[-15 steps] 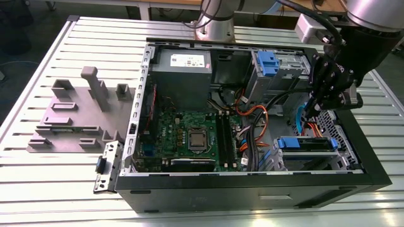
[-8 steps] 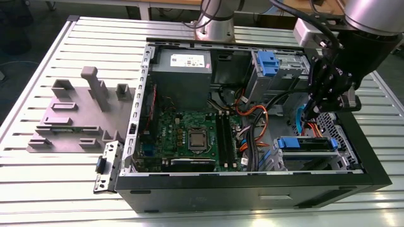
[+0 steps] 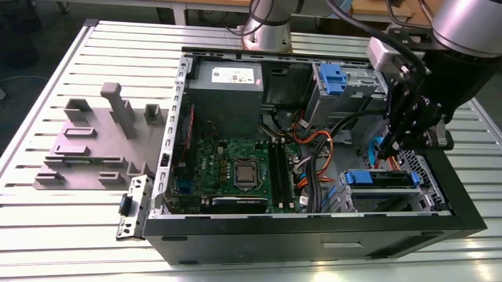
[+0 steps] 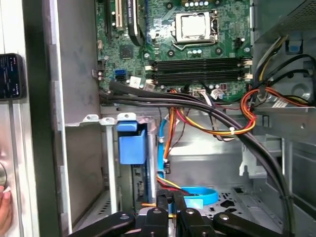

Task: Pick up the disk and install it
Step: 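Insert the second disk wire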

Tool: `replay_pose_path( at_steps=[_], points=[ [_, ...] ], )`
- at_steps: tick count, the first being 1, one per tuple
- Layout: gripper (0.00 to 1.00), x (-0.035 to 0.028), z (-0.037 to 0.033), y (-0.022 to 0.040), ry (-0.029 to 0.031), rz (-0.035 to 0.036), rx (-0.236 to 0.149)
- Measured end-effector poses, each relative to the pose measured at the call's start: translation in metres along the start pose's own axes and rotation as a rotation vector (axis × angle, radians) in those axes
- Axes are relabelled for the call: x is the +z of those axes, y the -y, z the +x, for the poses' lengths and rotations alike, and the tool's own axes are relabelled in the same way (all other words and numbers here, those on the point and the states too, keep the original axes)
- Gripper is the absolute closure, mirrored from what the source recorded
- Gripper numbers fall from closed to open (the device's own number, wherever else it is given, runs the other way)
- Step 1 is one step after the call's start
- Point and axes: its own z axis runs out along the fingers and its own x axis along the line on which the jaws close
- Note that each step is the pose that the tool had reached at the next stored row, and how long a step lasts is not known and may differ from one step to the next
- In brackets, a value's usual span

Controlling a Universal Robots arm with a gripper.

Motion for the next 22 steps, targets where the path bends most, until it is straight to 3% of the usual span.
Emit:
replay_pose_path(
  at_steps=[2,7,13,15,18,22],
  points=[
    [0.84,0.0009,0.0036,-0.0001,0.0057,0.0024,0.000],
    [0.84,0.0031,0.0105,-0.0008,0.0349,0.0090,0.002],
    [0.84,0.0041,0.0147,-0.0055,0.0376,0.0270,-0.001],
    [0.84,0.0048,0.0154,-0.0072,0.0422,0.0322,-0.002],
    [0.84,0.0057,0.0175,-0.0083,0.0552,0.0385,-0.003],
    [0.84,0.0071,0.0211,-0.0086,0.0805,0.0454,-0.002]
  ],
)
